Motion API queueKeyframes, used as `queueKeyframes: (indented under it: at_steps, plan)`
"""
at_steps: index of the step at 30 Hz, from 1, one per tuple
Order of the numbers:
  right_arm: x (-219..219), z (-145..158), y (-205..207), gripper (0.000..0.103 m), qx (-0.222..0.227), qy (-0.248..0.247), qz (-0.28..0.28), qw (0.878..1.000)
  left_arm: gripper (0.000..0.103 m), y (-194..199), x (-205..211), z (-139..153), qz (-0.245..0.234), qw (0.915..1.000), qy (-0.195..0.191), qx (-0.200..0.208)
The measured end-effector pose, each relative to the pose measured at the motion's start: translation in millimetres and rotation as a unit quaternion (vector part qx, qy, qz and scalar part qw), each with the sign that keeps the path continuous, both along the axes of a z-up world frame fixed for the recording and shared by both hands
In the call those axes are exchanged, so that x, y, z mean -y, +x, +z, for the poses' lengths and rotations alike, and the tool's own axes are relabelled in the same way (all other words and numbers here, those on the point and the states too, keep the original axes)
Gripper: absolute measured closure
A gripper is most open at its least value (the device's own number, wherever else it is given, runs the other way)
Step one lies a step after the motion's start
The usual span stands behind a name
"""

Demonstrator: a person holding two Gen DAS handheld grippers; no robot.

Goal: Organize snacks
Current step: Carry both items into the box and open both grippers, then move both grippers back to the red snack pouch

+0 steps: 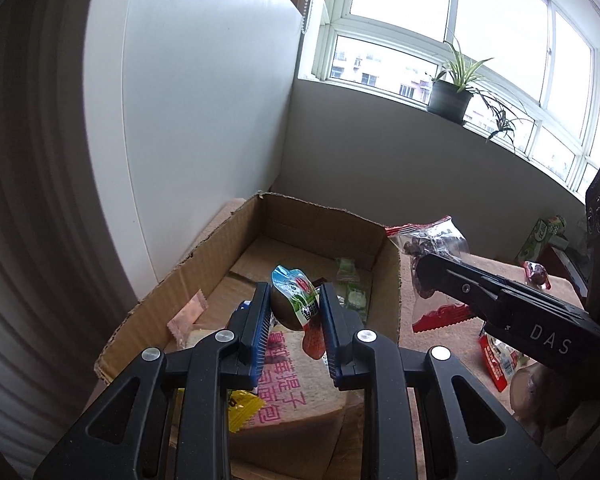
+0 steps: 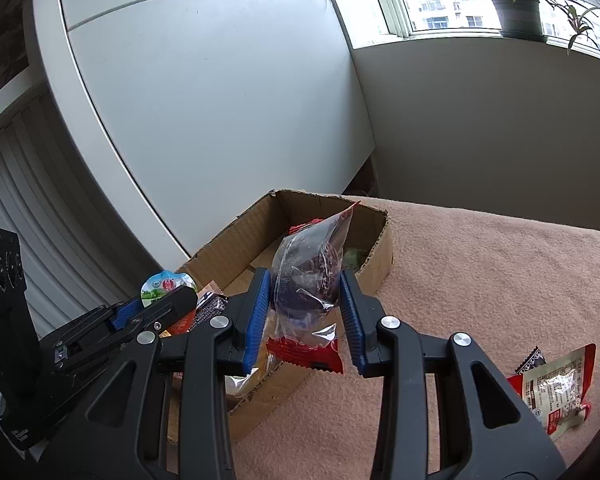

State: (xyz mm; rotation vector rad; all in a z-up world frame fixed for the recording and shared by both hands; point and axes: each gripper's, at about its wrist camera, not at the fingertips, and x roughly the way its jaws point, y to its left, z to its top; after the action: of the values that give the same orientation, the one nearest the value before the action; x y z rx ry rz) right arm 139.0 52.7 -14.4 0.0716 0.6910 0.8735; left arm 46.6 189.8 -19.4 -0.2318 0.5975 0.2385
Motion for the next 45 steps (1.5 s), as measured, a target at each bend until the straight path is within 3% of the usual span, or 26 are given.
queueKeyframes:
  at_steps: [11,12,13,15,16,21,25,32,38,45]
  plan:
    - [-26.1,-8.1,7.1,0.063,-0.012,-0.004,0.009,1.000,0.080,-3.1,-22.0,-9.4,0.019,0.9996,-0.015,-0.014]
    - [-26.3,-7.7,7.5,0.058,-0.012,-0.001,0.006,1.000,0.078,-3.3,-22.7,-9.8,0.020,0.9996,-0.015,-0.015]
    - [-26.2,-6.4,7.8,0.038,-0.012,0.003,0.001,1.000,0.075,-3.4,-23.5,-9.9,0.021,0.9996,-0.014,-0.015]
    - [-21.9,-3.7,7.3,0.014,-0.009,0.017,-0.008,1.000,0.049,-5.2,-23.3,-9.3,0.024,0.9996,-0.010,-0.013]
    - [-20.4,-2.5,7.5,0.011,-0.008,0.021,-0.011,1.000,0.044,-6.8,-24.0,-8.7,0.025,0.9996,-0.008,-0.009]
    - [-13.1,0.3,5.8,0.010,0.002,0.019,-0.024,1.000,0.039,-6.2,-25.5,-8.9,0.027,0.9996,-0.007,-0.009]
    - [-0.8,1.3,8.8,0.005,0.001,0.024,-0.036,0.999,0.038,-5.5,-21.4,-8.1,0.027,0.9996,-0.003,-0.009]
    - [26.1,9.8,11.6,0.005,0.012,0.024,-0.048,0.998,0.038,-3.1,-15.9,-4.4,0.033,0.9995,-0.003,-0.002]
    - [64.3,12.7,16.0,0.005,0.012,0.025,-0.074,0.997,0.038,2.3,3.1,2.9,0.018,0.9998,0.000,0.006]
    - [119.3,5.3,35.4,0.005,-0.019,0.041,-0.109,0.993,0.038,11.2,42.0,9.9,-0.011,0.9997,0.006,0.019]
